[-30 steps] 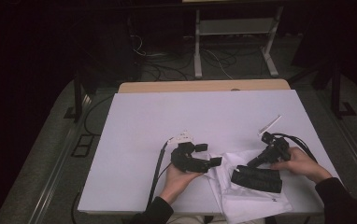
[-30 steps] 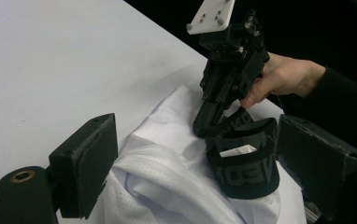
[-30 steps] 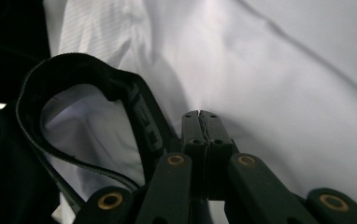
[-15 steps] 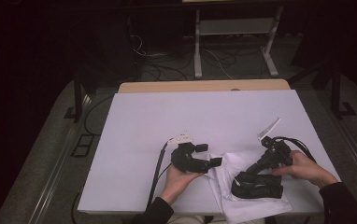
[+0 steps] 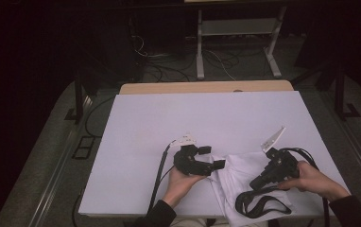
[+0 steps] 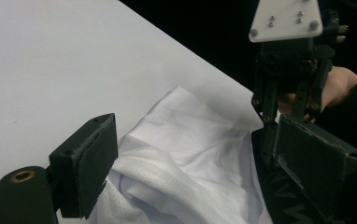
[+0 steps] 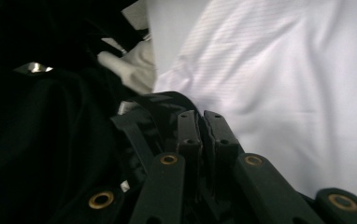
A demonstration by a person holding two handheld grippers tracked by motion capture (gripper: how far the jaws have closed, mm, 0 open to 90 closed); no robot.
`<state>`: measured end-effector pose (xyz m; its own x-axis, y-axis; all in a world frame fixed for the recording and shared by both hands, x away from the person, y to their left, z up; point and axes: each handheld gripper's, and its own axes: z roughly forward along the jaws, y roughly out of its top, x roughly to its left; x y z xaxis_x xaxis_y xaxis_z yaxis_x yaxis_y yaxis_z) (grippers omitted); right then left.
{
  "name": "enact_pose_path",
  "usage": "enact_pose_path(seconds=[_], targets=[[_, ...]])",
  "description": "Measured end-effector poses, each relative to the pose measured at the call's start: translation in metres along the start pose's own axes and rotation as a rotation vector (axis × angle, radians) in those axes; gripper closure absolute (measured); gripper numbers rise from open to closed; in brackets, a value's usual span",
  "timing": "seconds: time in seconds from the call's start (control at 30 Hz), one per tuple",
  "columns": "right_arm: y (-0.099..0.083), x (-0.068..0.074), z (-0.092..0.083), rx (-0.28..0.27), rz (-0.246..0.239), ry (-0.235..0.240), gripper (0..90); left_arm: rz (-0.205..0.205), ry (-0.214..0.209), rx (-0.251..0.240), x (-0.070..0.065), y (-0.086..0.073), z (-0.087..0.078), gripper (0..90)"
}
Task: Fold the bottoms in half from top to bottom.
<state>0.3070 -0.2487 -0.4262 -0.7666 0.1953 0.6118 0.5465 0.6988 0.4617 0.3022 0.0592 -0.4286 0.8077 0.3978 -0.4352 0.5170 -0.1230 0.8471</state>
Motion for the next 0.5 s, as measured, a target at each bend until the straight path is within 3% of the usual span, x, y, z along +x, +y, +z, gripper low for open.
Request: enact_pose_path(seconds=[0.5], targets=[[-0.015, 0.013, 0.033, 0.125, -0.046, 0.026, 85.0, -0.014, 0.004, 0.006, 0.002, -0.001, 0.002, 12.7]])
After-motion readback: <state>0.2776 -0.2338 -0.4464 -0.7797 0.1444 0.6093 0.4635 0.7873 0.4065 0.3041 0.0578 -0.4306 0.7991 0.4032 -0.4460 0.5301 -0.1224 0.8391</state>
